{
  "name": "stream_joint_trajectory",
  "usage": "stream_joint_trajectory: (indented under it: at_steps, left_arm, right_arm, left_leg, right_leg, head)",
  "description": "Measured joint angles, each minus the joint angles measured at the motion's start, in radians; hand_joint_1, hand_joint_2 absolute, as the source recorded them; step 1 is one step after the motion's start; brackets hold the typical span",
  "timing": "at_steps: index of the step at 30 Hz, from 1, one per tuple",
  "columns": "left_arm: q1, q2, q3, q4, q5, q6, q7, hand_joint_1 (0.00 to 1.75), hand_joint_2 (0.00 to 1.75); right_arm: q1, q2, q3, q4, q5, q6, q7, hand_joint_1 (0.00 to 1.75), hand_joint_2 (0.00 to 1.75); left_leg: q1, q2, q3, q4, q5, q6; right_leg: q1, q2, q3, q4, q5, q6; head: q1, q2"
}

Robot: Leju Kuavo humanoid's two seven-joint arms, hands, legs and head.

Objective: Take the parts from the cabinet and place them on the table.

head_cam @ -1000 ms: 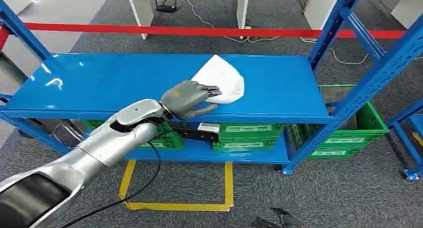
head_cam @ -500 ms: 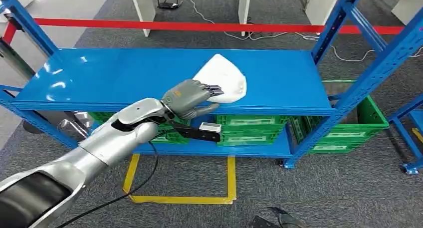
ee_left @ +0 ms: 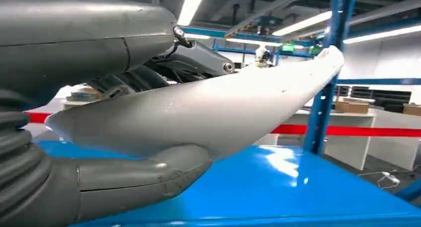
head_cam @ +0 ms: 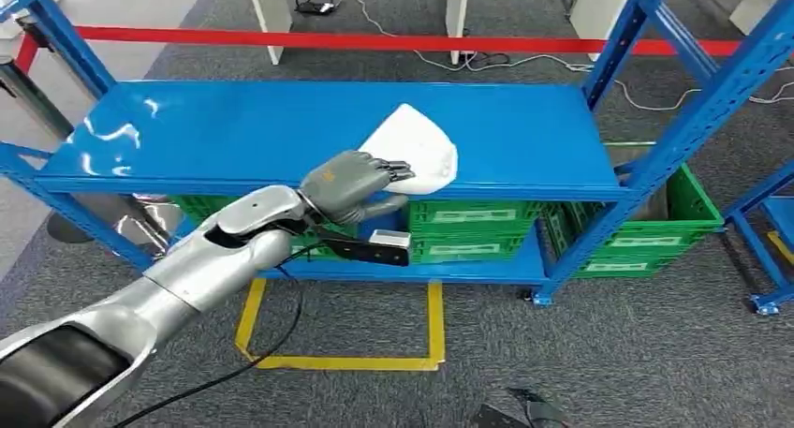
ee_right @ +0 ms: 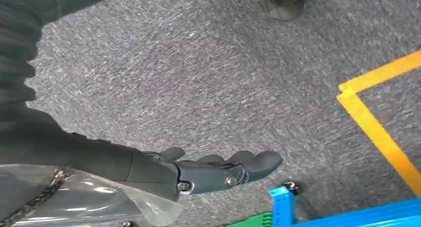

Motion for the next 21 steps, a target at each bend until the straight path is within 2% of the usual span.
stream_joint_trajectory:
  at_steps: [1,2,3,4,5,6,7,8,9,11,12,13,14,15,16,17,18,19,21]
  left_arm:
    - [0.000,0.000,0.000,0.000,0.000,0.001,-0.001,1.75,1.75]
    - [-0.001,-0.001,0.000,0.000,0.000,0.002,-0.001,1.75,1.75]
    - [-0.002,-0.003,0.000,0.000,0.000,0.002,-0.001,1.75,1.75]
    - [-0.003,-0.003,0.000,0.000,0.000,0.002,-0.002,1.75,1.75]
    - [-0.003,-0.004,0.000,0.000,0.000,0.003,-0.002,1.75,1.75]
    - [-0.003,-0.004,0.000,0.000,0.000,0.003,-0.002,1.75,1.75]
    - [-0.003,-0.004,-0.001,0.001,0.000,0.003,-0.002,1.75,1.75]
    - [-0.002,-0.004,-0.001,0.002,0.000,0.003,-0.002,1.75,1.75]
    - [-0.002,-0.004,-0.001,0.003,0.000,0.003,-0.002,1.75,1.75]
    - [-0.002,-0.004,0.000,0.004,0.000,0.003,-0.002,1.75,1.75]
    - [-0.003,-0.005,0.000,0.004,0.000,0.003,-0.002,1.75,1.75]
    - [-0.005,-0.004,0.001,0.003,0.000,0.003,-0.002,1.75,1.75]
    - [-0.005,-0.004,0.001,0.004,0.000,0.003,-0.002,1.75,1.75]
    - [-0.005,-0.005,0.000,0.004,0.000,0.003,-0.002,1.75,1.75]
    - [-0.004,-0.005,0.000,0.004,0.000,0.004,-0.003,1.75,1.75]
    - [-0.004,-0.005,0.001,0.004,0.000,0.006,-0.003,1.75,1.75]
    - [-0.005,-0.003,0.001,0.004,0.000,0.006,-0.003,1.75,1.75]
    - [-0.006,-0.001,0.001,0.005,0.000,0.007,-0.003,1.75,1.75]
    - [-0.004,0.000,0.001,0.006,0.000,0.008,-0.003,1.75,1.75]
  right_arm:
    - [0.001,0.000,0.000,0.000,0.000,0.001,0.000,0.00,1.75]
    - [0.000,0.000,0.000,0.000,0.000,0.001,0.000,0.00,1.75]
    - [0.000,0.000,-0.001,0.000,0.000,0.001,0.000,0.00,1.75]
    - [0.000,0.000,-0.001,0.000,0.000,0.001,0.000,0.00,1.75]
    - [0.000,0.000,-0.001,0.000,0.000,0.001,0.000,0.00,1.75]
    - [0.000,0.000,-0.001,0.000,0.000,0.001,0.000,0.00,1.75]
    - [0.000,0.000,-0.001,0.000,0.000,0.001,0.000,0.00,1.75]
    - [0.001,0.000,-0.001,0.000,0.000,0.001,0.000,0.00,1.75]
    - [0.001,0.000,-0.001,0.000,0.000,0.001,0.000,0.00,1.75]
    - [-0.001,0.000,-0.001,0.000,0.000,0.001,0.000,0.00,1.75]
    - [-0.004,0.000,-0.001,0.000,0.000,0.001,0.000,0.00,1.75]
    - [-0.006,-0.003,-0.002,0.000,0.000,0.001,0.000,0.00,1.75]
    - [-0.007,-0.002,-0.002,-0.001,0.000,0.000,0.000,0.00,1.75]
    - [-0.007,-0.002,-0.002,-0.001,0.000,0.001,0.000,0.00,1.75]
    - [-0.006,-0.002,-0.002,-0.001,0.000,0.002,0.000,0.00,1.75]
    - [-0.006,-0.001,-0.002,-0.001,0.000,0.002,0.000,0.00,1.75]
    - [-0.008,0.000,-0.002,-0.001,0.000,0.002,0.000,0.00,1.75]
    - [-0.009,-0.001,-0.003,-0.001,0.000,0.002,0.000,0.00,1.75]
    - [-0.009,-0.001,-0.003,-0.001,0.000,0.002,0.000,0.00,1.75]
  left_leg:
    - [-0.001,0.000,-0.003,-0.001,0.007,0.010]
    - [0.005,0.002,-0.006,-0.013,0.018,0.025]
    - [0.004,0.004,-0.012,-0.015,0.026,0.033]
    - [0.004,0.004,-0.022,-0.014,0.034,0.042]
    - [0.003,0.004,-0.033,-0.014,0.042,0.044]
    - [0.001,0.004,-0.043,-0.013,0.048,0.045]
    - [-0.002,0.004,-0.054,-0.012,0.056,0.045]
    - [-0.004,0.004,-0.063,-0.012,0.062,0.046]
    - [-0.007,0.004,-0.071,-0.012,0.070,0.045]
    - [-0.011,0.003,-0.079,-0.012,0.078,0.043]
    - [-0.011,0.003,-0.081,-0.012,0.083,0.041]
    - [-0.015,0.004,-0.089,-0.012,0.088,0.034]
    - [-0.011,0.005,-0.090,-0.012,0.095,0.027]
    - [-0.008,0.005,-0.090,-0.013,0.101,0.022]
    - [-0.008,0.005,-0.090,-0.017,0.108,0.016]
    - [-0.012,0.004,-0.093,-0.018,0.112,0.009]
    - [-0.009,0.002,-0.102,-0.007,0.085,0.003]
    - [-0.007,0.001,-0.115,0.039,0.036,-0.002]
    - [0.000,0.001,-0.161,0.194,-0.060,-0.012]
  right_leg:
    - [-0.002,-0.001,0.000,-0.003,0.007,0.008]
    - [-0.004,-0.001,-0.008,-0.001,0.004,0.012]
    - [-0.005,0.001,-0.025,0.017,-0.027,0.015]
    - [-0.004,0.002,-0.044,0.080,-0.082,0.017]
    - [-0.004,0.002,-0.073,0.168,-0.135,0.020]
    - [-0.004,0.002,-0.095,0.235,-0.170,0.021]
    - [-0.004,0.002,-0.111,0.295,-0.193,0.022]
    - [-0.004,0.002,-0.103,0.307,-0.189,0.021]
    - [-0.004,0.002,-0.069,0.271,-0.164,0.017]
    - [0.001,0.002,0.040,0.112,-0.106,0.001]
    - [0.007,0.002,0.097,0.016,-0.103,-0.013]
    - [0.008,0.002,0.129,-0.013,-0.114,-0.017]
    - [0.012,0.003,0.119,-0.013,-0.104,-0.014]
    - [0.014,0.004,0.117,-0.016,-0.103,-0.016]
    - [0.016,0.004,0.115,-0.016,-0.098,-0.021]
    - [0.008,0.002,0.113,-0.028,-0.084,-0.028]
    - [0.004,-0.002,0.108,-0.031,-0.074,-0.033]
    - [0.003,-0.002,0.100,-0.032,-0.067,-0.042]
    - [0.004,-0.002,0.083,-0.030,-0.055,-0.043]
  head:
    - [0.002,0.000]
    - [0.001,0.000]
    - [0.003,0.000]
    - [0.004,0.000]
    - [0.003,0.000]
    - [0.003,0.000]
    - [0.004,0.000]
    - [0.003,0.000]
    - [0.003,0.000]
    - [0.003,0.000]
    - [0.003,0.000]
    - [0.002,0.000]
    - [0.002,0.000]
    - [0.003,0.000]
    - [0.002,0.000]
    - [0.003,0.000]
    - [0.001,0.000]
    - [-0.004,0.000]
    - [-0.003,0.000]
